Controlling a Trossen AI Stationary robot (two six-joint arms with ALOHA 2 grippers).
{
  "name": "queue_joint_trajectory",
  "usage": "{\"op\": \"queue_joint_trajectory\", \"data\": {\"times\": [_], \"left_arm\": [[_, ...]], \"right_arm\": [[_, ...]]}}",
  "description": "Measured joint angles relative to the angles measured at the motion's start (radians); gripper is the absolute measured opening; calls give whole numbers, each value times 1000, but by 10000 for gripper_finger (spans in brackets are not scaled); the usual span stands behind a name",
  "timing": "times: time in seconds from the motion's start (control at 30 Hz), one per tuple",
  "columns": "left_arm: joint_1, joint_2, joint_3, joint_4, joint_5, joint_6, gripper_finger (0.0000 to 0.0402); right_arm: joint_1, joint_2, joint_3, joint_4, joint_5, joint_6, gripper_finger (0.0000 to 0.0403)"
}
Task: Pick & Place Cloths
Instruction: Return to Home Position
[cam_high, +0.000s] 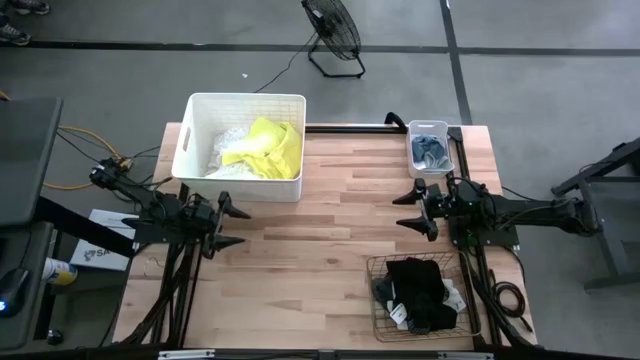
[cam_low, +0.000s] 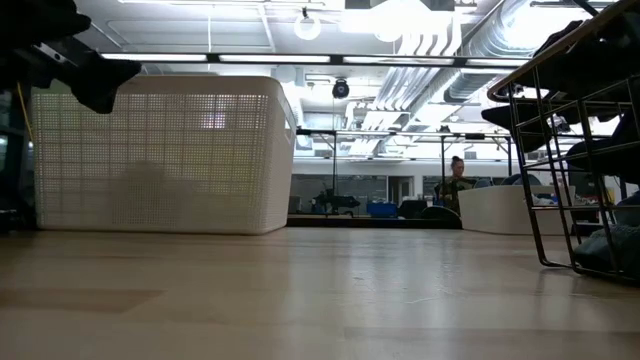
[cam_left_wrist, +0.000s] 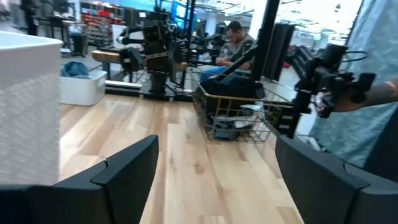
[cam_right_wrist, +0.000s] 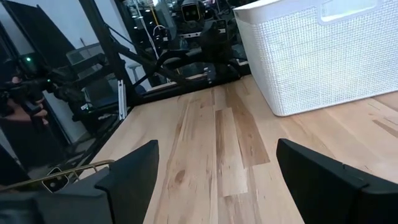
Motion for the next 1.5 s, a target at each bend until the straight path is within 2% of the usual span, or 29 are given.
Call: {"op": "queue_joint_trajectory", "data": {"times": [0.17, 0.57, 1.5], "left_arm": [[0, 0, -1, 0, -45, 49, 319], [0, 0, -2, -38, -46, 146, 319], [0, 0, -2, -37, -46, 143, 319]], "right_arm": [[0, 0, 0, 0, 6, -7, 314], [0, 0, 0, 0, 6, -7, 314], [0, 0, 0, 0, 6, -7, 314]]}}
